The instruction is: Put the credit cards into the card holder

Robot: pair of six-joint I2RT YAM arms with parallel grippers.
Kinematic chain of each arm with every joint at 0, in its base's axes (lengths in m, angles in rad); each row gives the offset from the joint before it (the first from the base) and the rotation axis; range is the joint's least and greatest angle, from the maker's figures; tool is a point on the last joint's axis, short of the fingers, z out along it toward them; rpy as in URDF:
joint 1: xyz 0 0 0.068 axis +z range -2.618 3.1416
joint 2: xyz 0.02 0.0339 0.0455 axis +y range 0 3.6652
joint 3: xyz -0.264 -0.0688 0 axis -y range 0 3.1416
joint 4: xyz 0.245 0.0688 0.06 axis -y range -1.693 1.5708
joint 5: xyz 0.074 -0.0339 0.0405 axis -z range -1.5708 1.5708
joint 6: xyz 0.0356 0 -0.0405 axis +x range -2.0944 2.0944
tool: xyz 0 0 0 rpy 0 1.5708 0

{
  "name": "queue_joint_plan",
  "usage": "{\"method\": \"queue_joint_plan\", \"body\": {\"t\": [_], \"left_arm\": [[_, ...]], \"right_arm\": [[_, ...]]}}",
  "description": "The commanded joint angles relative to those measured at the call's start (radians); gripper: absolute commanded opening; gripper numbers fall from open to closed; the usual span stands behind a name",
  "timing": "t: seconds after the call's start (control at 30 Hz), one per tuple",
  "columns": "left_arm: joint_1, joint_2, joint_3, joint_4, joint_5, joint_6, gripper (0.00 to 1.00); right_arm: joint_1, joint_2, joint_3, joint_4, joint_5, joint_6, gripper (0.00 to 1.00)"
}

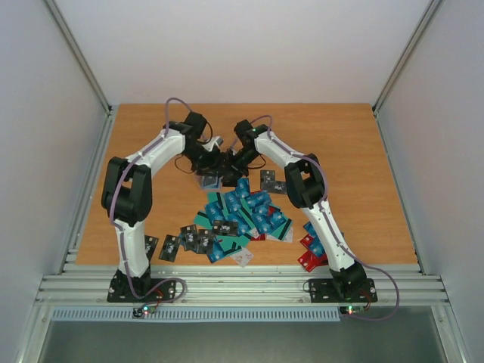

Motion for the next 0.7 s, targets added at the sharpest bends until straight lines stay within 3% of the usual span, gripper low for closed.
{"method": "queue_joint_plan", "body": {"t": [0.0,0.23,0.4,0.67], "left_arm": [[0.000,0.017,-0.049,0.110,0.140,-0.038,0.61],[0.020,-0.065,-0.019,0.132,0.127,-0.060,0.59],[0.093,-0.188,0.019,0.024,0.010,-0.062,0.63],[0.291,-0.262,-0.173,0.023,-0.175,-0.020,0.68]], "right_arm": [[0.019,-0.010,0.013,-0.007,0.074,-0.015,0.25],[0.009,-0.099,0.007,-0.049,0.120,-0.053,0.24],[0.009,-0.159,0.003,-0.058,0.124,-0.063,0.24],[0.008,-0.224,-0.019,-0.078,0.137,-0.091,0.25]]}}
